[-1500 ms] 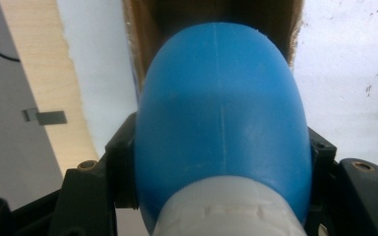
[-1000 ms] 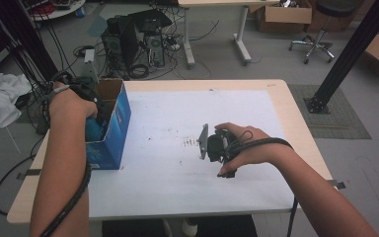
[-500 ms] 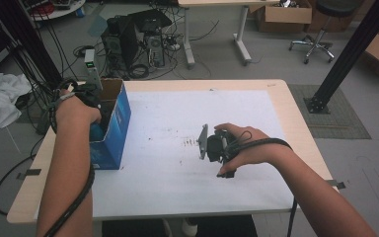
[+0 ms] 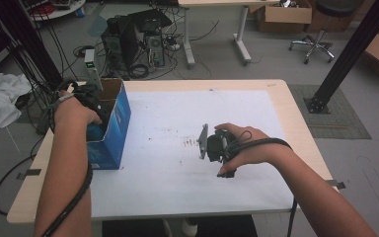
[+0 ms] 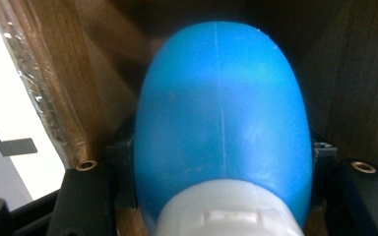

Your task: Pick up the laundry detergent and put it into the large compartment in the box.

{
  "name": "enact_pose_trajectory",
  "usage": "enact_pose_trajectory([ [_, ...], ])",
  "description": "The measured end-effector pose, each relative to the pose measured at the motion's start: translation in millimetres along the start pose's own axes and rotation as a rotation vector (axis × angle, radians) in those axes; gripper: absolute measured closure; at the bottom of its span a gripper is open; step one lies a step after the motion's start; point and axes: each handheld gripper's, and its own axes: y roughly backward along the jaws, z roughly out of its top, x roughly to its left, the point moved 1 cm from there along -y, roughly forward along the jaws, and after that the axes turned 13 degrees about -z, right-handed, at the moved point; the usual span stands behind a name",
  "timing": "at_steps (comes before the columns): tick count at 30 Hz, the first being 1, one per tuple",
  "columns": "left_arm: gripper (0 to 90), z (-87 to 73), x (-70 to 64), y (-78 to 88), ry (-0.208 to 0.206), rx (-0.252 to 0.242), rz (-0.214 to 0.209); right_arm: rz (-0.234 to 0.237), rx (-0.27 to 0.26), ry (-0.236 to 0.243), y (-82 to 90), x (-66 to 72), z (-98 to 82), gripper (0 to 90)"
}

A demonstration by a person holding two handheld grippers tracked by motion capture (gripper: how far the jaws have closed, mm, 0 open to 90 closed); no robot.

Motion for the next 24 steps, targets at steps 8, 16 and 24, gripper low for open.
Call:
enact_pose_trajectory([
  [8,37.6,1.0,-0.4,0.4,0.008,0.004,-0.001,0.002,0.001,-0.003,0.9,-0.2,-1.1,16.1],
  [16,36.3,-0.2,-4.4,6.1,-0.015,-0.027,0.029,0.001,0.002,-0.001,1.8,-0.3,-1.2,16.1],
  [24,32.9,-0.1,-6.0,5.0,-0.017,-0.030,0.030,-0.003,0.004,0.001,1.8,0.1,-0.7,16.1],
])
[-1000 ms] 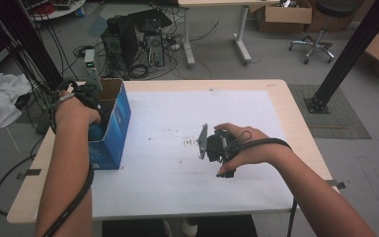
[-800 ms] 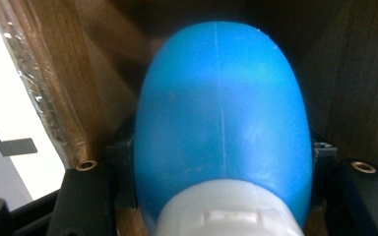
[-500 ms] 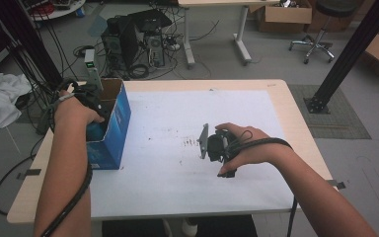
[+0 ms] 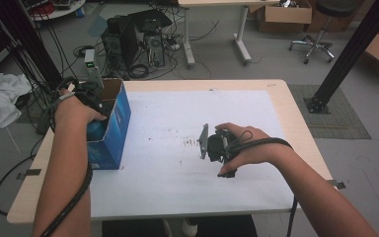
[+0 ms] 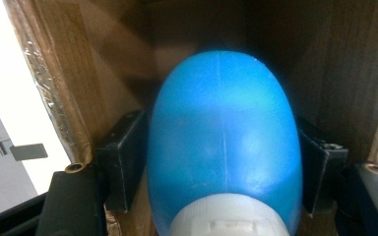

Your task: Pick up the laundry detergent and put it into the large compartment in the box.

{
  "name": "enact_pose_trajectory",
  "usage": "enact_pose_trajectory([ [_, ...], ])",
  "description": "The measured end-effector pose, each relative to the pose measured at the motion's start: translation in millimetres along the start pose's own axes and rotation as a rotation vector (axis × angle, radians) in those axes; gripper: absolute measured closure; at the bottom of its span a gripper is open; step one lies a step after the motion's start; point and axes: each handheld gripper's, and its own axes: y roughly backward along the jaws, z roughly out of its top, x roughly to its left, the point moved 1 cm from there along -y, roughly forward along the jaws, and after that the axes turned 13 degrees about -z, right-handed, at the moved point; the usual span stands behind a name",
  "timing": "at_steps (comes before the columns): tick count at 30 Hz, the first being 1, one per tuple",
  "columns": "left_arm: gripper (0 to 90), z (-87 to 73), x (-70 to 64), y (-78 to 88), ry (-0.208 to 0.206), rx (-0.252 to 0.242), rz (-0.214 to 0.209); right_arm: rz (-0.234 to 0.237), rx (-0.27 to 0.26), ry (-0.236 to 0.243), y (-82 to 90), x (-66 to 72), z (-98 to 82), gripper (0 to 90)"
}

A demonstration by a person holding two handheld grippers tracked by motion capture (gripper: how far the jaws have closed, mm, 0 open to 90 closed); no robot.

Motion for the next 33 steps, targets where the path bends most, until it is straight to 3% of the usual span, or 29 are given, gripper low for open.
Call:
enact_pose_trajectory([
  [11,30.8,-2.3,0.6,4.6,0.007,0.000,-0.031,0.001,-0.005,0.000,-0.8,-0.1,1.2,16.1],
  [30,24.9,-9.8,-13.7,31.6,-0.030,-0.026,-0.014,0.000,-0.008,0.012,1.3,1.6,3.7,16.1],
  [33,24.2,-11.8,-15.6,41.0,-0.043,-0.032,0.005,0.000,-0.008,0.015,1.2,1.5,4.0,16.0],
])
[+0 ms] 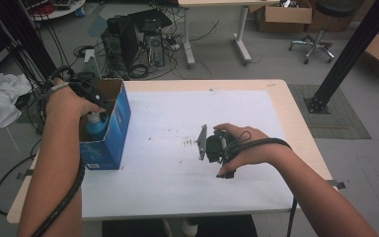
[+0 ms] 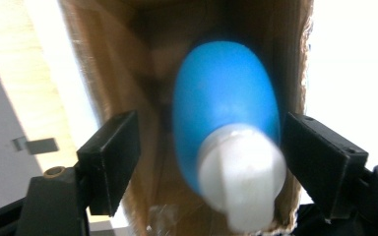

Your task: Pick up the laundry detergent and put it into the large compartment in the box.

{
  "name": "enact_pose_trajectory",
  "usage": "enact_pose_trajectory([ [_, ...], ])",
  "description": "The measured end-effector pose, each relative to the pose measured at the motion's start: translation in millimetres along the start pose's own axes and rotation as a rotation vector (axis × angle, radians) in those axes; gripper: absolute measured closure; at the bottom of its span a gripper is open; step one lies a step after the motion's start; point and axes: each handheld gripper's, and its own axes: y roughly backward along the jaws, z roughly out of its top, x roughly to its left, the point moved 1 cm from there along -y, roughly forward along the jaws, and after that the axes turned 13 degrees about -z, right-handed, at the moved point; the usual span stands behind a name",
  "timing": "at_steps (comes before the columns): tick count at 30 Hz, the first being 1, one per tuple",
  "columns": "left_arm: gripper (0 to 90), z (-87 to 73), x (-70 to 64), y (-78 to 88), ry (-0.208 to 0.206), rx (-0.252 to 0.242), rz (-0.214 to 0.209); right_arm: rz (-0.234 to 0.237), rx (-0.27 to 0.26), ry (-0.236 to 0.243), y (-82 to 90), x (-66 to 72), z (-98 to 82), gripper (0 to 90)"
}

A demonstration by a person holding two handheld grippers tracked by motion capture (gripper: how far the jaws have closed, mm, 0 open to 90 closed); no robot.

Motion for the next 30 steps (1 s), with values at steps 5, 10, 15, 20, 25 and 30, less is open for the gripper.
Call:
enact_pose_trajectory([
  [5,22.6,-2.8,-3.6,14.5,-0.019,-0.017,-0.001,0.000,-0.001,-0.001,0.7,-0.7,0.1,16.1],
  [10,18.3,-4.4,-8.8,28.7,-0.045,-0.032,-0.008,0.000,-0.002,-0.001,0.6,-1.3,0.5,16.1],
  [15,16.7,-4.3,-14.7,36.6,-0.061,-0.047,-0.013,0.000,-0.001,0.001,1.1,-0.8,0.8,16.1],
  [20,15.4,-3.3,-19.5,41.3,-0.073,-0.042,-0.022,-0.001,0.002,-0.006,2.8,-0.9,-1.3,16.1],
  [25,11.2,-2.6,-27.2,42.6,-0.105,-0.024,-0.020,0.001,0.004,-0.011,4.2,-0.4,-3.0,16.1],
  [30,7.5,-2.4,-37.9,42.5,-0.137,-0.019,-0.009,-0.003,0.003,-0.010,4.7,-0.6,-4.0,16.1],
])
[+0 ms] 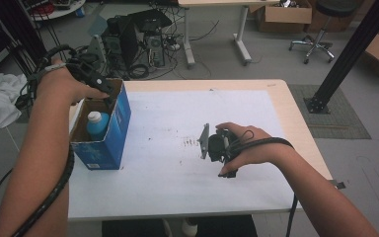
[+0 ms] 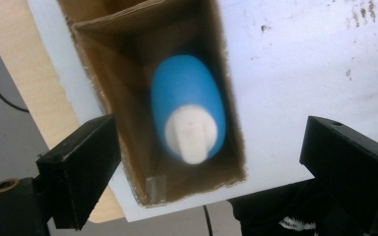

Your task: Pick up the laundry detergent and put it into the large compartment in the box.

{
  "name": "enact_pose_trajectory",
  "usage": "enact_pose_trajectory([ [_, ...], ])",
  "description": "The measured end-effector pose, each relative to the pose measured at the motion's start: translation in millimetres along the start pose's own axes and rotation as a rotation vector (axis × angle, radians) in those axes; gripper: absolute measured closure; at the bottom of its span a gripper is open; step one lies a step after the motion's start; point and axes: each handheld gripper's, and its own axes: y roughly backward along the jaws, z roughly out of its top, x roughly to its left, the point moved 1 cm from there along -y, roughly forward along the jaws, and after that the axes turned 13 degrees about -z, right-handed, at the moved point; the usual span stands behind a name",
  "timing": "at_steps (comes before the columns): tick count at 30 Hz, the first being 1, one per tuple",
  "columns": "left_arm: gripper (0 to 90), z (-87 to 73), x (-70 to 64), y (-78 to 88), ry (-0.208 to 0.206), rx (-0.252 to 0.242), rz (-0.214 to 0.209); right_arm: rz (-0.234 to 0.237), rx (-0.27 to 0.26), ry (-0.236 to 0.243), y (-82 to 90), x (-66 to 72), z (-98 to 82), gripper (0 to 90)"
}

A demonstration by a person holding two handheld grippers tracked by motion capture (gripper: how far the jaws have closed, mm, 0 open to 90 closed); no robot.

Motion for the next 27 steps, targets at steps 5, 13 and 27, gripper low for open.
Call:
enact_pose_trajectory([
  [5,5.7,2.9,-16.4,0.0,-0.057,0.012,0.006,0.001,0.002,-0.002,1.5,0.6,-0.8,16.0],
  [13,0.3,11.0,-48.2,-0.7,-0.199,0.048,-0.008,-0.003,0.004,-0.008,3.6,-0.7,-3.6,16.1],
  [27,0.1,16.3,-92.8,-25.0,-0.602,0.088,-0.103,-0.001,0.026,-0.024,7.4,-6.5,-6.9,16.1],
])
